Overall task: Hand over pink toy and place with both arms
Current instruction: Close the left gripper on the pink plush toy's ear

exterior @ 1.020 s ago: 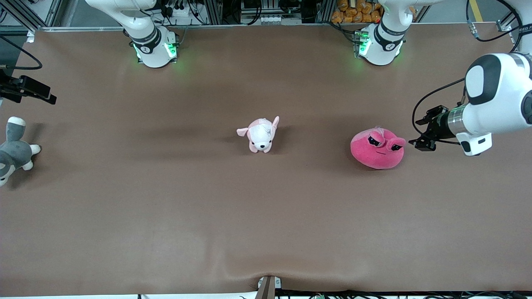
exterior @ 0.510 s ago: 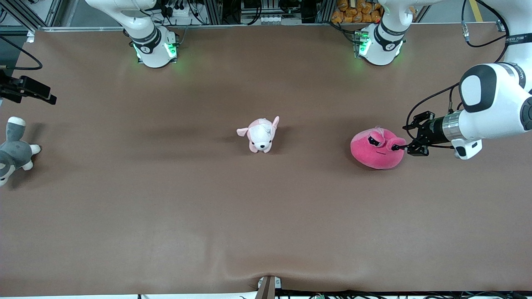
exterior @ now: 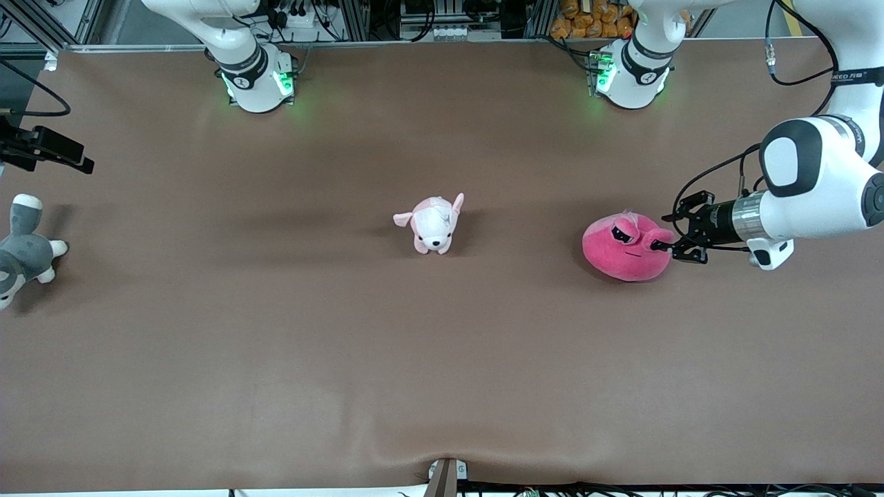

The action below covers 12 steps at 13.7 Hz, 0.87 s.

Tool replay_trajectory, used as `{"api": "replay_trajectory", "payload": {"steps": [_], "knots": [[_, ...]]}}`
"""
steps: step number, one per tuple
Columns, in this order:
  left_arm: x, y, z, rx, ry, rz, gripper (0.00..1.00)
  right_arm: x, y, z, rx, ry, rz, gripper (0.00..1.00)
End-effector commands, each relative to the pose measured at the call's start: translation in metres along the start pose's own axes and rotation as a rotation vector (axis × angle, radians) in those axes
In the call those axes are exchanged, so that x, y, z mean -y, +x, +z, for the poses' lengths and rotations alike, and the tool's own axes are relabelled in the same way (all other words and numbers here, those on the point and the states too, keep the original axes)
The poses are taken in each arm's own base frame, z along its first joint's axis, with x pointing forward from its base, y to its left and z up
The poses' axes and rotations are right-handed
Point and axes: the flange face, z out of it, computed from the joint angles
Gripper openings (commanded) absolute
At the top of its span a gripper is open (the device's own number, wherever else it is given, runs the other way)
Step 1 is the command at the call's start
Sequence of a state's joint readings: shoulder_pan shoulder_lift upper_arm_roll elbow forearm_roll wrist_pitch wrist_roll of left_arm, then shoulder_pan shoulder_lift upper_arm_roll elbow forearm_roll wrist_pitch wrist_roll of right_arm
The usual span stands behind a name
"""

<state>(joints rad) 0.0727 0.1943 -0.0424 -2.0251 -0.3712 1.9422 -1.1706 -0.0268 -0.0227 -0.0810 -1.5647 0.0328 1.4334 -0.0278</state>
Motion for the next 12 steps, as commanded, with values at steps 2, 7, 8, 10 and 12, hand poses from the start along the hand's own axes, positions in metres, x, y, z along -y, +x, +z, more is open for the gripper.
{"api": "replay_trajectory", "payload": {"steps": [2, 7, 8, 10, 12], "knots": [[-0.002, 0.006, 0.001, 0.015, -0.026, -0.030, 0.30, -0.004, 0.000, -0.003, 0.000, -0.006, -0.003, 1.00], [-0.003, -0.008, -0.007, 0.010, -0.031, -0.005, 0.00, -0.005, 0.000, -0.002, 0.002, -0.006, -0.001, 1.00], [-0.001, -0.013, -0.013, 0.007, -0.038, 0.005, 0.00, -0.005, 0.000, -0.002, 0.002, -0.006, -0.001, 1.00], [0.001, -0.026, -0.026, 0.009, -0.040, 0.026, 0.00, -0.005, 0.000, -0.002, 0.002, -0.006, -0.001, 1.00], [0.005, -0.037, -0.042, 0.010, -0.046, 0.025, 0.00, -0.006, 0.000, -0.002, 0.003, -0.006, 0.000, 1.00]]}}
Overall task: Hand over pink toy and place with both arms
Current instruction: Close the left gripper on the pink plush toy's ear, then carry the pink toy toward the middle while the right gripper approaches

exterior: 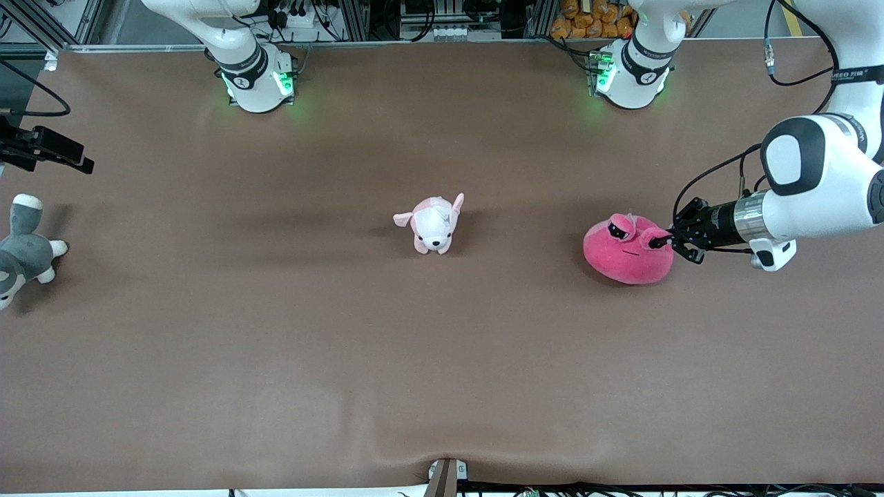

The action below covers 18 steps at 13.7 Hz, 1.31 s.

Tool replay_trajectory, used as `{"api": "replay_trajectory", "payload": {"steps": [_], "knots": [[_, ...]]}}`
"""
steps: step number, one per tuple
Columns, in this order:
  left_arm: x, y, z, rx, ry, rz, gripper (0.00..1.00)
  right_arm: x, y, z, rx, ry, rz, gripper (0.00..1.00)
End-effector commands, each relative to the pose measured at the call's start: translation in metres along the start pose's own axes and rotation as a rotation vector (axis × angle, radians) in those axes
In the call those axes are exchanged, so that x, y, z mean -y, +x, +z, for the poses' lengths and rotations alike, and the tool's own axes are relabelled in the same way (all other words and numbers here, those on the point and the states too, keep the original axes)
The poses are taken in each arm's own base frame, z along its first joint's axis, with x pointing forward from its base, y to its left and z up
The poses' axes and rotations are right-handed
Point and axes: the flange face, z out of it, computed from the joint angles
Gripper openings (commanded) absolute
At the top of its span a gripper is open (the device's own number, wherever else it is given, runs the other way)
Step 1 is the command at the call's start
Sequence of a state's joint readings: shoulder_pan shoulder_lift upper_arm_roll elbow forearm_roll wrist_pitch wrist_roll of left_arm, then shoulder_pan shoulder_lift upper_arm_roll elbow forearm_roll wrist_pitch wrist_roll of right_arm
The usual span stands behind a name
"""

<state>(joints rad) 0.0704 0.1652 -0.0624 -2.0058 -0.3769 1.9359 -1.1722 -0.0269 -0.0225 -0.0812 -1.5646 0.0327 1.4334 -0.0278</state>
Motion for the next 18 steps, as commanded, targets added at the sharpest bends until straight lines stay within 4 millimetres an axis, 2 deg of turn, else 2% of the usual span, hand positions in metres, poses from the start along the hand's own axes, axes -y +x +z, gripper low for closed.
{"api": "replay_trajectory", "payload": {"steps": [1, 3, 6, 8, 12, 14, 15, 16, 18], "knots": [[0.007, -0.029, -0.032, 0.017, -0.009, 0.000, 0.00, -0.005, 0.000, -0.002, 0.003, -0.006, -0.001, 1.00], [0.001, -0.068, -0.052, 0.019, -0.006, -0.018, 0.00, -0.005, 0.000, -0.002, 0.003, -0.006, -0.001, 1.00], [-0.016, -0.141, -0.082, 0.017, -0.037, -0.095, 0.00, -0.005, 0.001, 0.000, 0.006, -0.006, -0.001, 1.00], [-0.019, -0.185, -0.092, 0.040, -0.053, -0.073, 0.00, -0.004, 0.002, 0.001, 0.008, -0.006, -0.003, 1.00], [-0.031, -0.229, -0.121, 0.147, -0.105, -0.122, 0.00, -0.004, 0.001, -0.002, 0.002, -0.008, -0.001, 1.00], [-0.032, -0.261, -0.128, 0.166, -0.114, -0.151, 0.00, -0.003, 0.002, -0.001, 0.005, -0.007, -0.001, 1.00], [-0.031, -0.278, -0.124, 0.168, -0.113, -0.141, 0.00, -0.004, 0.001, -0.001, 0.003, -0.007, 0.002, 1.00], [-0.034, -0.294, -0.112, 0.163, -0.091, -0.123, 0.00, -0.004, 0.001, -0.001, 0.003, -0.008, 0.005, 1.00], [-0.041, -0.323, -0.108, 0.177, -0.088, -0.115, 0.00, -0.005, 0.002, -0.001, 0.005, -0.008, 0.007, 1.00]]}}
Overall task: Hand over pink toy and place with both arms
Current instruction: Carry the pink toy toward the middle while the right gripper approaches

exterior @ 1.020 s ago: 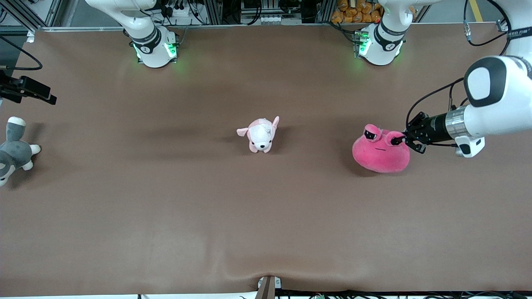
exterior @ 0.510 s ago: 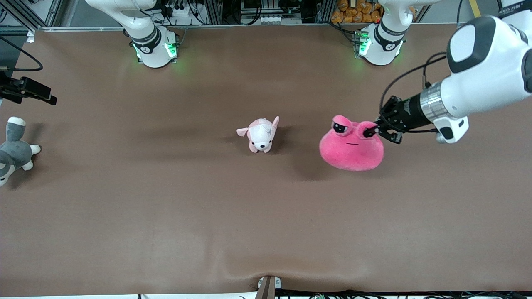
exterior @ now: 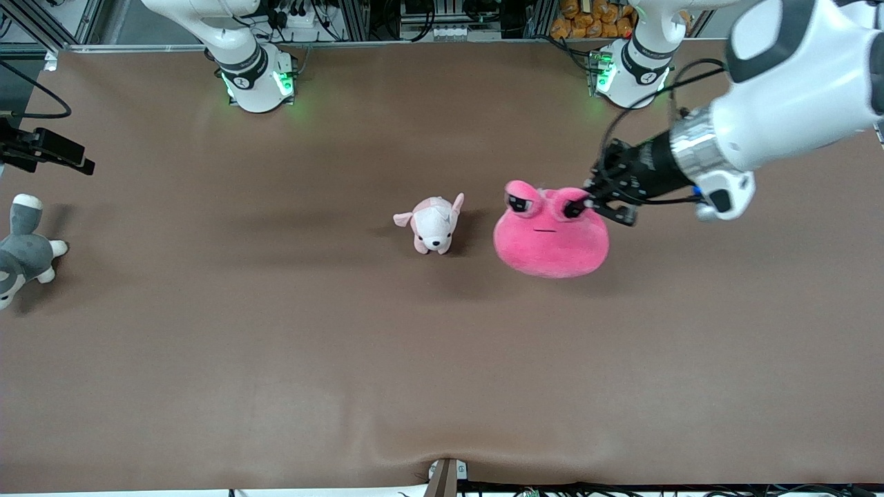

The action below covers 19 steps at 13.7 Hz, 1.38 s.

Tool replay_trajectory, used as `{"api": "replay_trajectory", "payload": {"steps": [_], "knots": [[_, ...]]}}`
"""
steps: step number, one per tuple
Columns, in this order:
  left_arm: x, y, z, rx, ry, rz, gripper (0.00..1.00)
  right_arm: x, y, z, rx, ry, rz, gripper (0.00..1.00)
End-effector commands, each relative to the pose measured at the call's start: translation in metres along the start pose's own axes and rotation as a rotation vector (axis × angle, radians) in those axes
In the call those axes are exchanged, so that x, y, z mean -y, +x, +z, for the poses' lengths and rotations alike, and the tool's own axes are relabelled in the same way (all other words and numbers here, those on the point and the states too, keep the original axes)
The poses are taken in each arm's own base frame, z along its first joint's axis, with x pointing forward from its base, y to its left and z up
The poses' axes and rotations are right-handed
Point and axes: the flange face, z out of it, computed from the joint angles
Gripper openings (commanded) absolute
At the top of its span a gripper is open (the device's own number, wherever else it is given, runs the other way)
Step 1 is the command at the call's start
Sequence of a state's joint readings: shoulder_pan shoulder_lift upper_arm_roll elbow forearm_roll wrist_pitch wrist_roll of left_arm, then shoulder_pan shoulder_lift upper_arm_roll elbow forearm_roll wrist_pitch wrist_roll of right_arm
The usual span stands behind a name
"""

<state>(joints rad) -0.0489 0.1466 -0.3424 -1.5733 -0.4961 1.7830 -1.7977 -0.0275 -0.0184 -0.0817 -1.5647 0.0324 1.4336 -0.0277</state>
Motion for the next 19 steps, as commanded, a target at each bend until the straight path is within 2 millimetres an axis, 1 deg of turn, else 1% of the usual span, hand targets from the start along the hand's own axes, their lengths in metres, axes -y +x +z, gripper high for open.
{"api": "replay_trajectory", "payload": {"steps": [1, 3, 5, 7, 8, 9, 10, 13, 14, 16, 17, 19], "knots": [[-0.011, -0.038, 0.007, 0.040, 0.001, -0.032, 0.00, -0.005, 0.001, -0.001, 0.002, -0.006, 0.008, 1.00], [-0.015, -0.061, 0.008, 0.075, -0.040, -0.117, 0.00, 0.005, 0.003, 0.000, 0.001, 0.004, -0.007, 1.00], [-0.013, -0.084, 0.020, 0.094, -0.044, -0.148, 0.00, 0.013, 0.007, 0.005, 0.009, 0.008, -0.021, 1.00], [-0.007, -0.105, 0.028, 0.114, -0.065, -0.157, 0.00, 0.034, 0.007, 0.008, 0.020, 0.016, -0.059, 1.00], [-0.002, -0.119, 0.035, 0.129, -0.081, -0.159, 0.00, 0.047, 0.007, 0.011, 0.028, 0.014, -0.085, 1.00], [0.000, -0.131, 0.044, 0.142, -0.093, -0.171, 0.00, 0.070, 0.007, 0.014, 0.035, 0.012, -0.126, 1.00], [0.004, -0.141, 0.048, 0.156, -0.107, -0.178, 0.00, 0.088, 0.006, 0.015, 0.035, 0.011, -0.158, 1.00], [0.016, -0.162, 0.056, 0.172, -0.114, -0.154, 0.00, 0.146, -0.001, 0.026, 0.059, 0.031, -0.264, 1.00], [0.022, -0.171, 0.060, 0.178, -0.112, -0.160, 0.00, 0.159, 0.001, 0.033, 0.074, 0.046, -0.287, 1.00], [0.033, -0.186, 0.069, 0.181, -0.105, -0.160, 0.00, 0.177, 0.005, 0.048, 0.115, 0.133, -0.314, 1.00], [0.039, -0.193, 0.075, 0.177, -0.098, -0.147, 0.00, 0.188, 0.006, 0.052, 0.120, 0.190, -0.386, 1.00], [0.047, -0.202, 0.081, 0.176, -0.093, -0.128, 0.00, 0.198, -0.001, 0.038, 0.089, 0.265, -0.535, 1.00]]}}
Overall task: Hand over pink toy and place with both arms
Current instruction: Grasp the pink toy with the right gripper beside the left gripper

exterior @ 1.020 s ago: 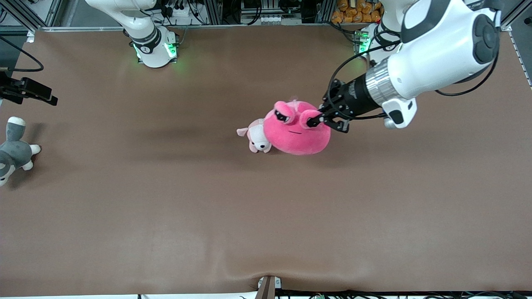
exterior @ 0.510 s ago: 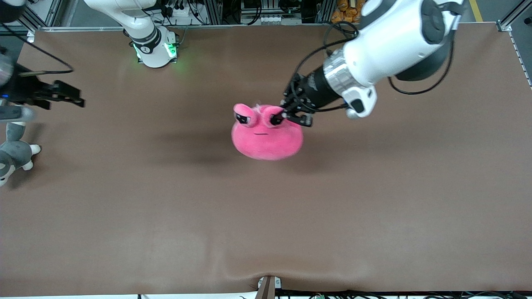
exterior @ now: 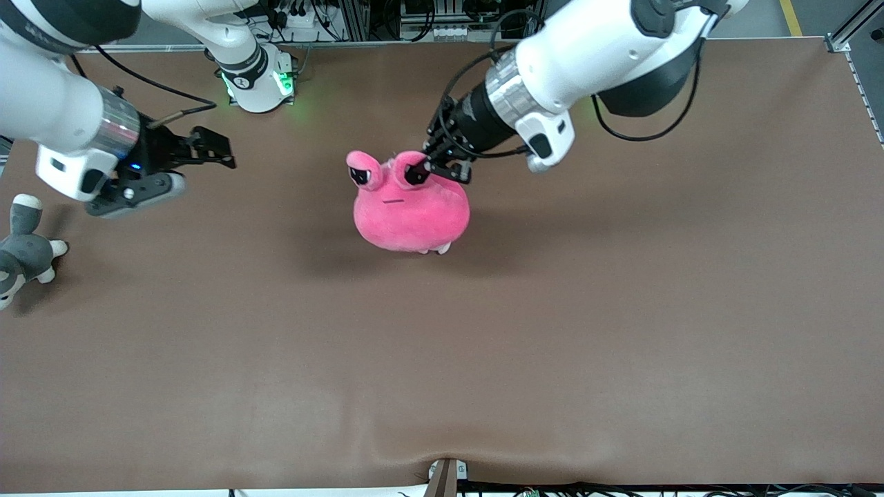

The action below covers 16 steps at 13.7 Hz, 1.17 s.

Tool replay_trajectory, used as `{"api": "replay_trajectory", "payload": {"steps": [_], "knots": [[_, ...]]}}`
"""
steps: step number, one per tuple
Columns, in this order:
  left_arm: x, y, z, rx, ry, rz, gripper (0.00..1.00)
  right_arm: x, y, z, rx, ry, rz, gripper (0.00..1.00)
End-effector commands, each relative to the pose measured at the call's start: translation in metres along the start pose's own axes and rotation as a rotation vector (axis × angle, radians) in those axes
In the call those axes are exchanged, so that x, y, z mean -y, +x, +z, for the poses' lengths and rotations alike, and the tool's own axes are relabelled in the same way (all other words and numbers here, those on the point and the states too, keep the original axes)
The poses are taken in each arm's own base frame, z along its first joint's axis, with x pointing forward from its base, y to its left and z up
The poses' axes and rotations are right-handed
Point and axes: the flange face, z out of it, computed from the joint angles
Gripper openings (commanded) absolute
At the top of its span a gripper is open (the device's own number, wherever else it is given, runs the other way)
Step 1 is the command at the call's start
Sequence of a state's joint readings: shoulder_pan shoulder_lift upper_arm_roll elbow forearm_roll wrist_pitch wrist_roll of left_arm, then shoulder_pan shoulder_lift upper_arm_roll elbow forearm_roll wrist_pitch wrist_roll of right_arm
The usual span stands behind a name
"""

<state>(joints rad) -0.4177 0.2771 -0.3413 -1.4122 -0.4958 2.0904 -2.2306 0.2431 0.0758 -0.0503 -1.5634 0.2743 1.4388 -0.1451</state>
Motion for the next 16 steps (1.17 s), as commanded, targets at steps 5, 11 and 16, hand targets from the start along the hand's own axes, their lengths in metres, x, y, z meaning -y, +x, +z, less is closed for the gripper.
{"api": "replay_trajectory", "payload": {"steps": [5, 11, 16], "knots": [[0.014, -0.021, 0.032, -0.002, -0.030, 0.000, 0.00, 0.067, 0.000, -0.027, -0.117, 0.190, -0.371, 1.00], [0.017, -0.025, 0.043, 0.000, -0.046, 0.002, 0.00, 0.155, 0.008, 0.002, -0.145, 0.120, -0.490, 1.00], [0.027, -0.032, 0.040, 0.006, -0.045, 0.017, 0.00, 0.163, 0.014, 0.019, -0.113, 0.034, -0.512, 1.00]]}}
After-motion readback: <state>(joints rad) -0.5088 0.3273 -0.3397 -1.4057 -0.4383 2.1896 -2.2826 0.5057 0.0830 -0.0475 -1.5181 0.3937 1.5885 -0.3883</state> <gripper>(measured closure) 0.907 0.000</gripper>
